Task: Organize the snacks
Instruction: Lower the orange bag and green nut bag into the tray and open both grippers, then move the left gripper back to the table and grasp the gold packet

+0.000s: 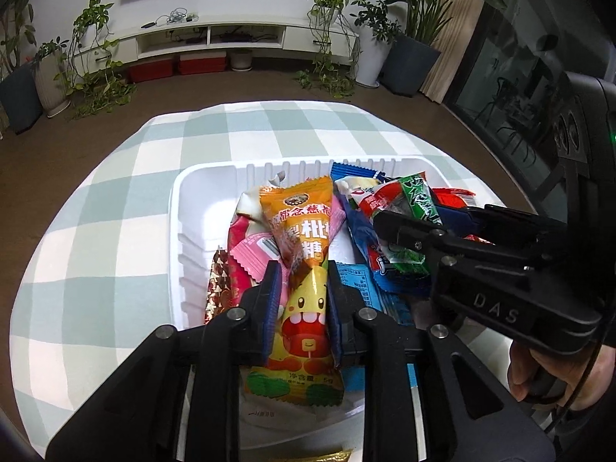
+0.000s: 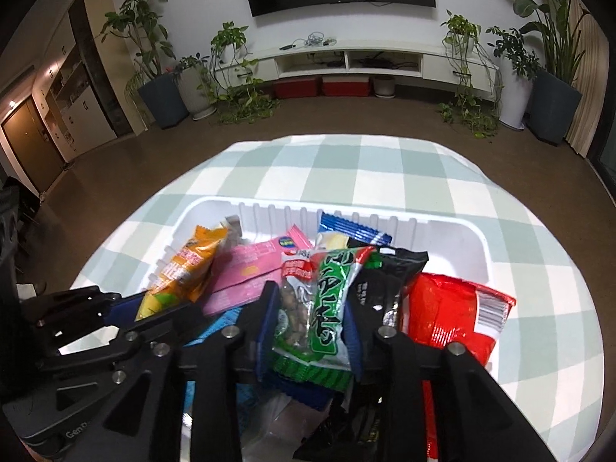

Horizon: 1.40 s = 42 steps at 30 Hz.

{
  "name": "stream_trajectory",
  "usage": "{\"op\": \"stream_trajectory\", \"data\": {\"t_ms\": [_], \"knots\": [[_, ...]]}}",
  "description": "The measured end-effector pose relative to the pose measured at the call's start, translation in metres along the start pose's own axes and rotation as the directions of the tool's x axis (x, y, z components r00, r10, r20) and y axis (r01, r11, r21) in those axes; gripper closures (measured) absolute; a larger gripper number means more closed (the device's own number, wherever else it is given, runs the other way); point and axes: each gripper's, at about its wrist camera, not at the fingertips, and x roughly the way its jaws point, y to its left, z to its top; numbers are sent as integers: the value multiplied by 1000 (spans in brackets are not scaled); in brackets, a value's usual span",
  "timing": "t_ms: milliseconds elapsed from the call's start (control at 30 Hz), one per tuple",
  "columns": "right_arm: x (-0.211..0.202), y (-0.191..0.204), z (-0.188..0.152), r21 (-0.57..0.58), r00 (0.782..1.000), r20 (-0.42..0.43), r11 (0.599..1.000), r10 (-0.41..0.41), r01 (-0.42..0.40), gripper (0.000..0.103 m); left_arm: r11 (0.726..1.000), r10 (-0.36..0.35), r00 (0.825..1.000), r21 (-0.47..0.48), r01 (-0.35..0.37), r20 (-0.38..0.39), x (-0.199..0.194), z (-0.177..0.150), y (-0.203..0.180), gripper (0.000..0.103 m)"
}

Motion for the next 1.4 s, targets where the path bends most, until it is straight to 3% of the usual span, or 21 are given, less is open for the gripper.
{"op": "stream_trajectory", "data": {"t_ms": [267,333,400,600,733,800,1400], "knots": [[0,2,-1,-12,1000,4,1000,-4,4,64,1000,14,1000,13,-14,3,-3,-1,-3,79],[-2,3,-1,-14,1000,8,1000,-1,1,61,1000,21,1000,11,-21,6,-4,0,-2,74],[-4,4,-1,-17,1000,9,1000,-1,1,58,1000,28,1000,8,-28,12,-6,0,-1,57],[-10,3,-3,-16,1000,20,1000,-5,6,57,999,45,999,6,-45,15,-10,-2,1,46],[-17,4,-4,-24,999,36,1000,-10,11,54,999,49,999,5,-50,19,-15,-4,1,45],[-23,5,-5,-25,998,54,999,-22,24,47,999,51,998,2,-51,26,-21,-5,1,45],[-81,-3,-37,32,993,120,999,-1,-3,35,997,68,995,-36,-65,78,-82,-40,4,38]]}}
